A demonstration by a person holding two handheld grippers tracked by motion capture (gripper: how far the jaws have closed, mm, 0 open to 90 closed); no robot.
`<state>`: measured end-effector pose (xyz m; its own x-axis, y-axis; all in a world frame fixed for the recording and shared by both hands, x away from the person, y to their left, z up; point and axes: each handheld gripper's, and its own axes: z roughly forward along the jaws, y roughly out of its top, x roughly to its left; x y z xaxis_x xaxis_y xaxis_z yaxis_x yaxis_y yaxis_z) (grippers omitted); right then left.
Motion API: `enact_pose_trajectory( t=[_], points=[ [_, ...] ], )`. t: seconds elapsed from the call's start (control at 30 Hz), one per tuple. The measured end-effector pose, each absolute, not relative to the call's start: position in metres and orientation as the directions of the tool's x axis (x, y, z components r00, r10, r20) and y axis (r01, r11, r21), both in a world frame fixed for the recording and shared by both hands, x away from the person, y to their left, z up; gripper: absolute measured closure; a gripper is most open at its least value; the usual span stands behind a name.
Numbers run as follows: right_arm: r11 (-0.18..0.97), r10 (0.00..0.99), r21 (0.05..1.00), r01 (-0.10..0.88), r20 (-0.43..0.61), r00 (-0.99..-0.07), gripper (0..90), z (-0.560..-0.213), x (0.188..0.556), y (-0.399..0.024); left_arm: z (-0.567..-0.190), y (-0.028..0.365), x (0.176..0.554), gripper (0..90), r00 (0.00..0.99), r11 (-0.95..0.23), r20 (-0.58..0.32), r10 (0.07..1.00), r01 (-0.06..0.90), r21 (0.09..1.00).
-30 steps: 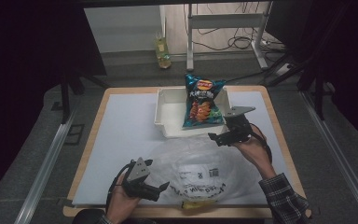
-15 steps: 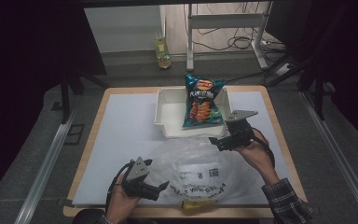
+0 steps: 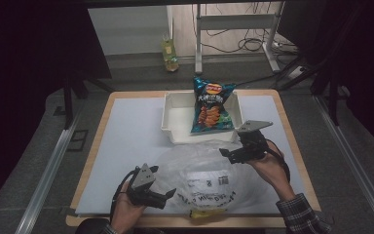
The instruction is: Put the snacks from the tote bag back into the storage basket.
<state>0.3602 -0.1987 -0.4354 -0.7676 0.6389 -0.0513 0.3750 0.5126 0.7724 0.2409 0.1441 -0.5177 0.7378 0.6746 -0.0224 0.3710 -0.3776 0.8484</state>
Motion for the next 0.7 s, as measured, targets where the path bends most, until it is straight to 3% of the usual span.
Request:
enact_pose_trajectory(
  t=[0.4, 0.7],
  points=[
    [0.518, 0.631, 0.776, 0.36, -0.062, -0.773, 7.0, -0.439, 0.345, -0.207, -0.52, 0.147, 0.245, 2.7, 0.729, -0.351, -0.095, 0.678, 0.434, 0.83],
    [0.512, 0.636, 0.778, 0.364, -0.059, -0.769, 3.8, -0.439, 0.333, -0.214, -0.52, 0.148, 0.245, 1.2, 0.729, -0.357, -0.076, 0.68, 0.42, 0.835]
  ],
)
